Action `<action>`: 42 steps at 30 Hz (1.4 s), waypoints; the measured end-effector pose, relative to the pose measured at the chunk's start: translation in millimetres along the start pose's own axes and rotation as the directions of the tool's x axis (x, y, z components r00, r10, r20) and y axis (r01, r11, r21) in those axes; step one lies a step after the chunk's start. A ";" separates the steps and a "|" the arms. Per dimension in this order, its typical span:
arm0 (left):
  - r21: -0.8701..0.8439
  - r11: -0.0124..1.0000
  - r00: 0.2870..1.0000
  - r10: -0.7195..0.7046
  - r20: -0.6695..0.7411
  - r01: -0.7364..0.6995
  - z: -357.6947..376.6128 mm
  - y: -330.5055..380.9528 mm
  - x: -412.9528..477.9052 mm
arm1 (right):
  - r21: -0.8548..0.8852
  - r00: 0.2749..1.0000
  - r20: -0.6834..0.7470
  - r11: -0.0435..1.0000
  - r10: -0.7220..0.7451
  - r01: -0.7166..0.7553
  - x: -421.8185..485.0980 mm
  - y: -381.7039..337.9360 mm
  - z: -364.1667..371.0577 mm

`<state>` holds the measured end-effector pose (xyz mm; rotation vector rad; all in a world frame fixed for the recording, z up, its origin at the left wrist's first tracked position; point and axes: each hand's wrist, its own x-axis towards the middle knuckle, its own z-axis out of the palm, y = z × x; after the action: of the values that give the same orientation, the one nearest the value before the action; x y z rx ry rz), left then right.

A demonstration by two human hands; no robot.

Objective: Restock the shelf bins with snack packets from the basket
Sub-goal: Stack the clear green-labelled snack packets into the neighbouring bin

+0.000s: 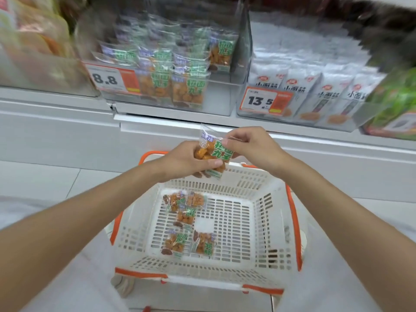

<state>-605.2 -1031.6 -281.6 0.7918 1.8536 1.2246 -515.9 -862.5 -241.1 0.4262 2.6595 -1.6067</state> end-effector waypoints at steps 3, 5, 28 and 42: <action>0.050 0.998 0.999 0.031 0.013 -0.032 6.7 4.6 1.7 | -0.101 0.999 0.008 0.994 -0.038 0.039 -1.5 -3.6 3.0; 0.045 0.998 0.998 0.037 0.045 -0.039 11.5 7.0 1.6 | -0.217 0.993 -0.020 0.970 -0.118 0.110 -1.1 -3.6 9.5; 0.287 0.912 0.922 0.349 -0.166 -0.293 -67.7 57.4 19.1 | -0.201 0.968 -0.103 0.957 -0.230 0.207 29.6 -53.9 -33.3; 0.716 0.698 0.947 0.245 -0.208 -0.023 -158.3 112.5 135.0 | -0.841 0.845 -0.230 0.536 -0.482 0.077 146.2 -103.6 -85.7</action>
<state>-800.4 -955.1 -171.9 1.2260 2.6098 0.6915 -669.3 -800.1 -131.5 0.3230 3.5503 -0.0741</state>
